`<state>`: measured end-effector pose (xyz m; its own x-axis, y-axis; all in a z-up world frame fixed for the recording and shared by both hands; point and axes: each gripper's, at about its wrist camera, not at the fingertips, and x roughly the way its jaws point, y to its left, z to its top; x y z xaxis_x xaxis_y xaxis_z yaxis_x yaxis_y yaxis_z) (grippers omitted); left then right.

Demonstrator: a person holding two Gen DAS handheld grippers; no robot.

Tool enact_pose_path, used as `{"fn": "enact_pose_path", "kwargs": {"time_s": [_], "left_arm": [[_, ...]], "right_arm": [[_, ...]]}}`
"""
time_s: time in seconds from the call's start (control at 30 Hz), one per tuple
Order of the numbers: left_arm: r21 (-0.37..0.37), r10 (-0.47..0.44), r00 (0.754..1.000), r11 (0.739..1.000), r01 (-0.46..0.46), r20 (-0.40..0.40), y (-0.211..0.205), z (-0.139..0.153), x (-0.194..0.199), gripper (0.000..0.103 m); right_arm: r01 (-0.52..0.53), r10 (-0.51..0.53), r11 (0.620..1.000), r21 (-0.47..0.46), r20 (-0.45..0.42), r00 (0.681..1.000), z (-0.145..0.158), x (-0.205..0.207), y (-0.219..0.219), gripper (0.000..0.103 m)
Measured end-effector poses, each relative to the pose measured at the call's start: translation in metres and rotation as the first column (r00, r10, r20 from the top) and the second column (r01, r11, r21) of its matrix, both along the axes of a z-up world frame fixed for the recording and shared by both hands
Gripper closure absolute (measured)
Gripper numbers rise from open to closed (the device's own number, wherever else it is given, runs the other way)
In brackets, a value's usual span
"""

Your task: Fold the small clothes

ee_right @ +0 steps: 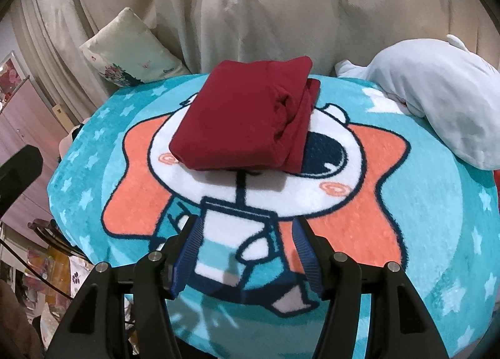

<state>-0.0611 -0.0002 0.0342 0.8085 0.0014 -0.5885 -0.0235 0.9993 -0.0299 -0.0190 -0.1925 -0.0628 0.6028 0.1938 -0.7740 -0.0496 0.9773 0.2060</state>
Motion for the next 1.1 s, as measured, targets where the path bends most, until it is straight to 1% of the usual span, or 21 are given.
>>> {"fn": "enact_pose_path", "kwargs": {"time_s": [0.23, 0.67, 0.8, 1.1], "left_arm": [[-0.003, -0.014, 0.999, 1.0, 0.014, -0.033, -0.002, -0.007, 0.002, 0.0], [0.032, -0.03, 0.993, 0.999, 0.034, -0.111, -0.006, -0.022, 0.011, 0.0], [0.044, -0.036, 0.992, 0.998, 0.042, -0.117, -0.008, -0.024, 0.012, 0.0], [0.025, -0.049, 0.988, 0.998, 0.053, -0.148, -0.007, -0.03, 0.016, 0.0]], "right_arm": [[-0.008, 0.008, 1.0, -0.016, -0.012, 1.0, -0.004, 0.0, 0.002, 0.038], [-0.004, 0.004, 0.999, -0.032, -0.012, 1.0, -0.006, 0.001, 0.005, 0.036], [0.0, -0.001, 0.999, -0.035, -0.014, 1.0, -0.007, 0.002, 0.003, 0.036], [0.005, -0.006, 0.999, -0.038, -0.023, 1.0, -0.009, 0.003, 0.004, 0.035]]}}
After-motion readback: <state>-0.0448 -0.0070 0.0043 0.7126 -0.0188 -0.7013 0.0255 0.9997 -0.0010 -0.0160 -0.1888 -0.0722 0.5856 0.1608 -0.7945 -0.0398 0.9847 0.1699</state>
